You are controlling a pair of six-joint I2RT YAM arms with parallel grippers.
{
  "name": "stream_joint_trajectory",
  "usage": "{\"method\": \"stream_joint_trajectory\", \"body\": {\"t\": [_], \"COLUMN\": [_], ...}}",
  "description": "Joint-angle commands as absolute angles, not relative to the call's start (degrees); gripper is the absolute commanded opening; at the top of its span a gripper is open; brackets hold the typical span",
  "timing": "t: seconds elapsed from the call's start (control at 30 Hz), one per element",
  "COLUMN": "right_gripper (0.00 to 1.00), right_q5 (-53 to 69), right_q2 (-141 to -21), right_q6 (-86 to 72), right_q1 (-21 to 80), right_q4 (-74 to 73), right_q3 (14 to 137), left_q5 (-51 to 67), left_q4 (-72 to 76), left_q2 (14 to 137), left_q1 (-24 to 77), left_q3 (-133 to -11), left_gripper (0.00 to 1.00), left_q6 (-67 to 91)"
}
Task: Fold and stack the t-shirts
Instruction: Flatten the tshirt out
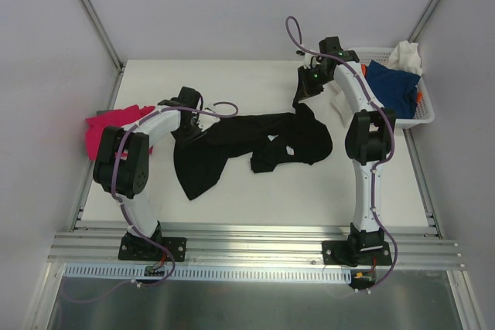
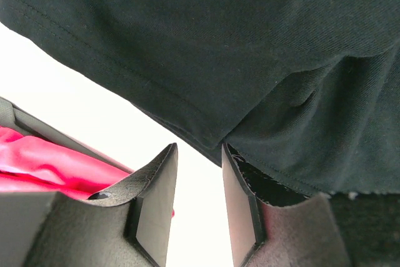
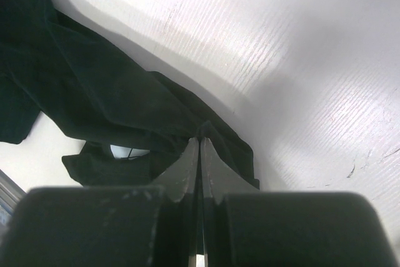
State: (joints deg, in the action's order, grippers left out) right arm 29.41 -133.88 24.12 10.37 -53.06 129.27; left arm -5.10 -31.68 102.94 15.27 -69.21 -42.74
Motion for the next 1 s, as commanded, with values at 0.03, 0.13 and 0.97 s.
{"method": "stream_joint_trajectory", "body": {"t": [0.03,0.13,0.97], "right_gripper": [0.01,0.0,0.01], "right_q5": [30.2,30.1,29.4], "right_q2": [-133.2,-133.3,-133.9], "right_q6": [23.8,23.8,23.6], "right_q1": [10.3,10.4,10.4], "right_q4": [-52.7,-52.8,-52.6], "right_q3": [131.3,131.1,132.0], "left_q5": [-4.5,-4.4,-3.6], "left_q4": [-32.6,-32.7,-32.7], "left_q2": [102.7,102.8,103.8], "left_q1": [14.8,14.8,13.5], "left_q3": [-70.0,-69.6,-69.9], "left_gripper": [0.35,0.35,0.0], "left_q6": [-42.7,-42.8,-41.1]}}
